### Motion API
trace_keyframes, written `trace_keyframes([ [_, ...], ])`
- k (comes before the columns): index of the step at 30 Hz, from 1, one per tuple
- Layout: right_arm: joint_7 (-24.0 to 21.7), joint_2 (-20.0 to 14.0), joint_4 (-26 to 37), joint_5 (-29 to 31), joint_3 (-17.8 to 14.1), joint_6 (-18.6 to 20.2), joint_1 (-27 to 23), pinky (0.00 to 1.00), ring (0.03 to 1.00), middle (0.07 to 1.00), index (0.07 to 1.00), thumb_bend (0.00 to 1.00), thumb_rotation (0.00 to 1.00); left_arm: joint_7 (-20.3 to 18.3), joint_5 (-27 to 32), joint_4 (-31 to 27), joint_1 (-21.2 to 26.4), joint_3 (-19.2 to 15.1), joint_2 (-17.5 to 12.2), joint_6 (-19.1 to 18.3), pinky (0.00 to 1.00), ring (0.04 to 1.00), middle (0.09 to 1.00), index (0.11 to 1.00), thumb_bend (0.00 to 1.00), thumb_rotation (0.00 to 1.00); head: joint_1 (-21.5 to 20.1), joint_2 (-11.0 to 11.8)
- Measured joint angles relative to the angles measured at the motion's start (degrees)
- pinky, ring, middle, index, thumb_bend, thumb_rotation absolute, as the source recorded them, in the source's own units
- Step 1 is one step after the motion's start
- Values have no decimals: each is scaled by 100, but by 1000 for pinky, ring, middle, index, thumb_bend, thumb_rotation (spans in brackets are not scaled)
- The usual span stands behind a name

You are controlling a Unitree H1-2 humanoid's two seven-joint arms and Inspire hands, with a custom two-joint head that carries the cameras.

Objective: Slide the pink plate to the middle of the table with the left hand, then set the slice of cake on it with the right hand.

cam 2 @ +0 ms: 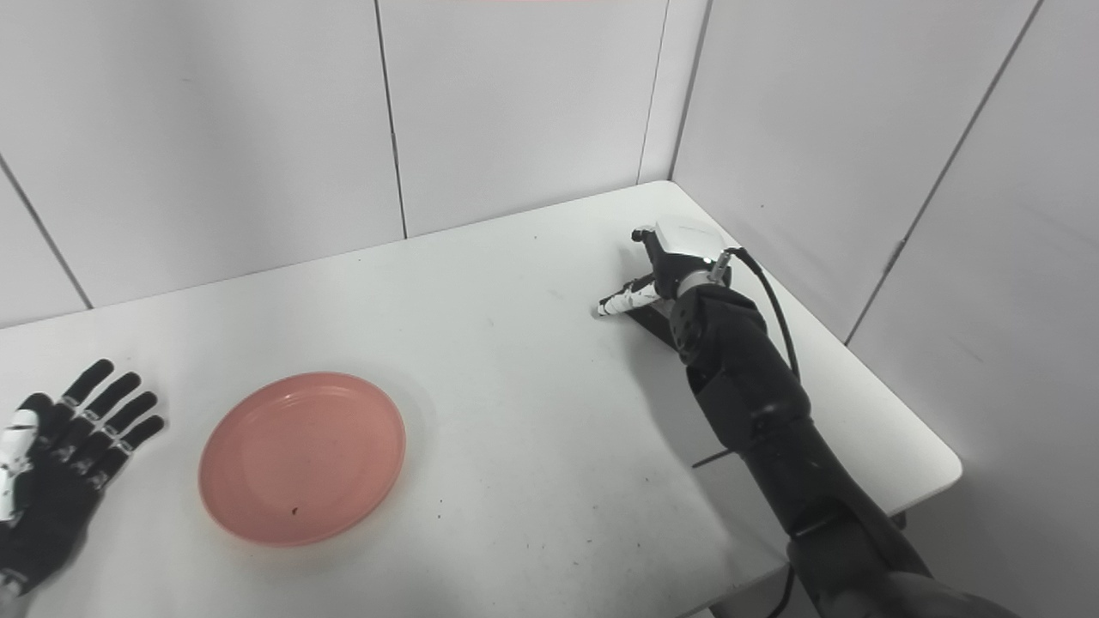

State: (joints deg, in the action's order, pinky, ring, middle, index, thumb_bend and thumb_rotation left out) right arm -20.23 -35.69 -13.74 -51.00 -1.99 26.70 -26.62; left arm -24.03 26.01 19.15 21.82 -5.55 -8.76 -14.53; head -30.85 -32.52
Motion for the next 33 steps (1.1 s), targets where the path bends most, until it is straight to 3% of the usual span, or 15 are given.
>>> trace_keyframes([
  [5, -348, -2, 43, -245, -89, 0, -56, 654, 852, 913, 860, 871, 430, 0, 0, -41, -21, 13, -13, -21, 841, 864, 885, 882, 456, 866, 0, -53],
  [12, -586, -43, 61, -187, -30, 0, -56, 756, 874, 872, 796, 852, 289, -3, 2, -84, -40, 13, -27, -66, 855, 877, 896, 893, 460, 868, 9, -105],
  [16, -441, -58, 21, -27, 36, 0, -56, 672, 766, 811, 767, 831, 181, 42, 1, -232, -92, 14, -33, -196, 866, 881, 899, 899, 462, 866, 9, -141],
  [23, -533, -60, -5, 6, 38, 0, -57, 632, 715, 762, 749, 856, 188, 41, 1, -233, -93, 17, -41, -205, 874, 888, 908, 908, 456, 892, 9, -167],
  [26, -676, -78, -5, 7, 89, 0, -59, 526, 603, 669, 720, 847, 150, 42, 1, -244, -94, 16, -41, -214, 879, 889, 907, 909, 457, 893, 0, -202],
  [27, -681, -91, -5, 4, 116, 0, -65, 444, 508, 590, 691, 813, 106, 42, 1, -246, -94, 15, -41, -219, 878, 887, 905, 907, 459, 889, 9, -220],
  [28, -685, -124, -18, 10, 170, 0, -74, 434, 496, 581, 687, 807, 99, 43, 1, -247, -93, 14, -41, -225, 878, 887, 905, 907, 459, 888, 9, -220],
  [29, -680, -152, -43, 38, 203, 0, -93, 393, 449, 499, 601, 638, 40, 43, 2, -247, -93, 14, -41, -227, 875, 885, 902, 904, 463, 877, 9, -220],
  [33, -536, -158, -144, 141, 173, 0, -132, 377, 446, 462, 534, 526, 1, 42, 3, -247, -93, 14, -40, -230, 856, 875, 892, 892, 465, 871, 26, -237],
])
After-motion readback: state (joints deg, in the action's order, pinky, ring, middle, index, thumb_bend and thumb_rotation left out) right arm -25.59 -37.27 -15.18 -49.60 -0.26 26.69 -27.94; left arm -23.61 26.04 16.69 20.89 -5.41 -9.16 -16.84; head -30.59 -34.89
